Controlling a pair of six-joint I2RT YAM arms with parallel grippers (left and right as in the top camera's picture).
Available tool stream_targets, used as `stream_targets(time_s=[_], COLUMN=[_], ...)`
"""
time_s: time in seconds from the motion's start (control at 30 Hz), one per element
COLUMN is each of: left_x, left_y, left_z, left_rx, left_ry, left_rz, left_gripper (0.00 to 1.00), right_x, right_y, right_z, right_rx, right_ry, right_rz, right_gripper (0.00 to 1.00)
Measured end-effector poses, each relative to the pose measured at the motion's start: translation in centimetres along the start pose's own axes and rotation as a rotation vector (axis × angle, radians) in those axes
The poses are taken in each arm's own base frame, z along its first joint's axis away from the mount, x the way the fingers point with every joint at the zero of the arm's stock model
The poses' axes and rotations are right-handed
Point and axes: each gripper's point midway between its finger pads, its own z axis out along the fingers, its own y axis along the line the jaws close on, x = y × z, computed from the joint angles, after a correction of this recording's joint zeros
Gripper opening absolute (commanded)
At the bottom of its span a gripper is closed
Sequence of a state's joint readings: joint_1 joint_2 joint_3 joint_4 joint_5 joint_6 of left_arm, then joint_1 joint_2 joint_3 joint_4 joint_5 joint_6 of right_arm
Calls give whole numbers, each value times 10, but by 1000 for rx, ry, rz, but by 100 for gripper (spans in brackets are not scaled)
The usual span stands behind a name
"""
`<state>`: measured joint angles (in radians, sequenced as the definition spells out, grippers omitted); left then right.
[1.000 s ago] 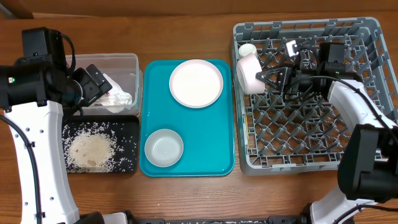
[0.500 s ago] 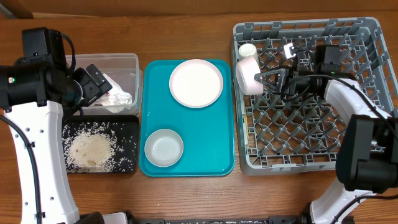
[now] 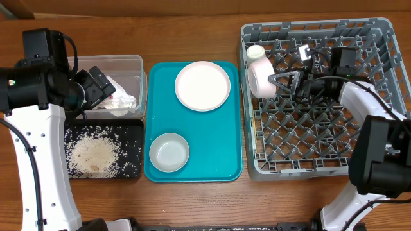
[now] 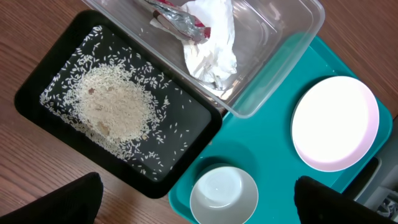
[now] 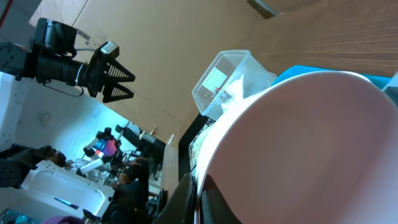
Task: Sort waste into correct bins and load items into the dishwasher
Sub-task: 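Set the pink bowl down beside the cup and open the right gripper, then move the right gripper to the small white bowl on the teal tray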
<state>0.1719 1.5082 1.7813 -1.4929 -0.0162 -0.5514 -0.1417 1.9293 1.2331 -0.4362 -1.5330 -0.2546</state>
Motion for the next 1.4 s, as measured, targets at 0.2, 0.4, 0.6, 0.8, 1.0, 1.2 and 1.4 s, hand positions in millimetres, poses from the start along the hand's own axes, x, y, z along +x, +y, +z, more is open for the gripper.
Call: stream_targets(time_s=[0.2, 0.4, 0.6, 0.8, 1.0, 1.2, 1.4], left_x=[0, 0, 0, 0, 0, 0, 0], left_y=[0, 0, 0, 0, 0, 0, 0], left_z=[0, 0, 0, 0, 0, 0, 0], left_rx=[0, 0, 0, 0, 0, 0, 0], left_ry=[0, 0, 0, 0, 0, 0, 1], left_rz=[0, 0, 0, 0, 0, 0, 0], left_gripper=[100, 100, 100, 100, 100, 100, 100], right_x=[0, -5, -12, -20, -19, -31, -49], right_y=[-11, -20, -29, -45, -59, -41, 28], right_z=[-10, -27, -51, -70, -80, -82, -46], right_rx=[64, 107, 158, 250, 346, 518, 720], right_ry=[-11, -42, -89, -132, -161, -172, -117], right_rz=[17, 7, 44, 136, 283, 314, 121], right_gripper=[25, 31, 31, 27, 26, 26, 27])
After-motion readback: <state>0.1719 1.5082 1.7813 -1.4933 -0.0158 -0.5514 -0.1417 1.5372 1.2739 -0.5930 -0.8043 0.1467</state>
